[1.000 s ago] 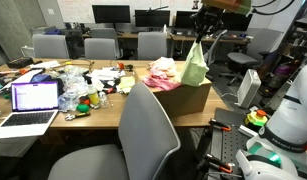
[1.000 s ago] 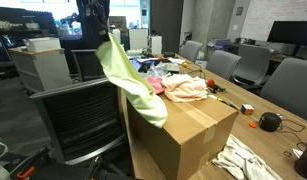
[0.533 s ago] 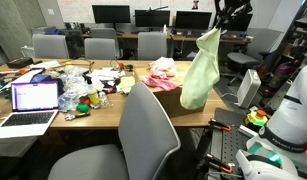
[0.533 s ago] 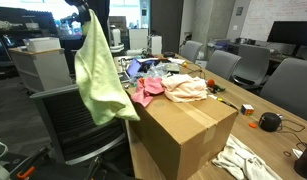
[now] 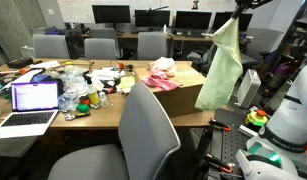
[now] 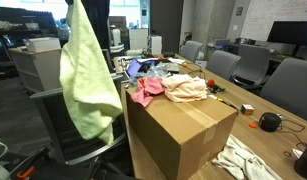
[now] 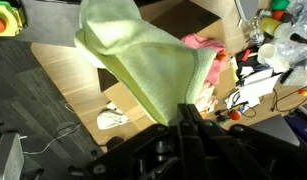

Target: Pick up the light green cloth from the box and put it on the headrest of the chair

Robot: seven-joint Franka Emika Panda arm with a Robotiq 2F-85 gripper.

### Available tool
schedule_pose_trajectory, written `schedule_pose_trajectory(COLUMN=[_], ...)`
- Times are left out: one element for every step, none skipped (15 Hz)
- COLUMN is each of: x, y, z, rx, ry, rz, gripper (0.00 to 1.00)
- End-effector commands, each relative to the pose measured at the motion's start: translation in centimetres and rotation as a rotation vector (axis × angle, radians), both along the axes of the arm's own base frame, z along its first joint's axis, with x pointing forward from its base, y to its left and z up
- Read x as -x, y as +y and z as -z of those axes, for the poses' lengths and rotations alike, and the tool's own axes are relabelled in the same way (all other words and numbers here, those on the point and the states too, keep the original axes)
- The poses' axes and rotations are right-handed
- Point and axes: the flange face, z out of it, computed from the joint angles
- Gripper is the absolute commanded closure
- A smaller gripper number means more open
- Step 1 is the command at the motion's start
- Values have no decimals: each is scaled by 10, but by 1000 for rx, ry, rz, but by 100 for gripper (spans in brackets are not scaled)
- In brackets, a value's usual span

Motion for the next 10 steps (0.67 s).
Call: schedule_pose_trajectory(x=[20, 25, 30, 36, 41, 45, 49, 50, 52, 53], y=[9, 13, 16, 21, 25, 30, 34, 39, 43, 46], z=[-31, -41, -51, -62, -73, -84, -94, -103, -111, -119], rx=[36, 42, 52, 63, 69, 78, 87, 95, 101, 105], ry=[8, 23, 32, 41, 52, 58, 66, 75, 87, 98], rz=[-31, -46, -59, -71, -91, -103, -111, -118, -125, -129], gripper=[98, 98, 98, 98, 98, 98, 98, 98, 98, 98])
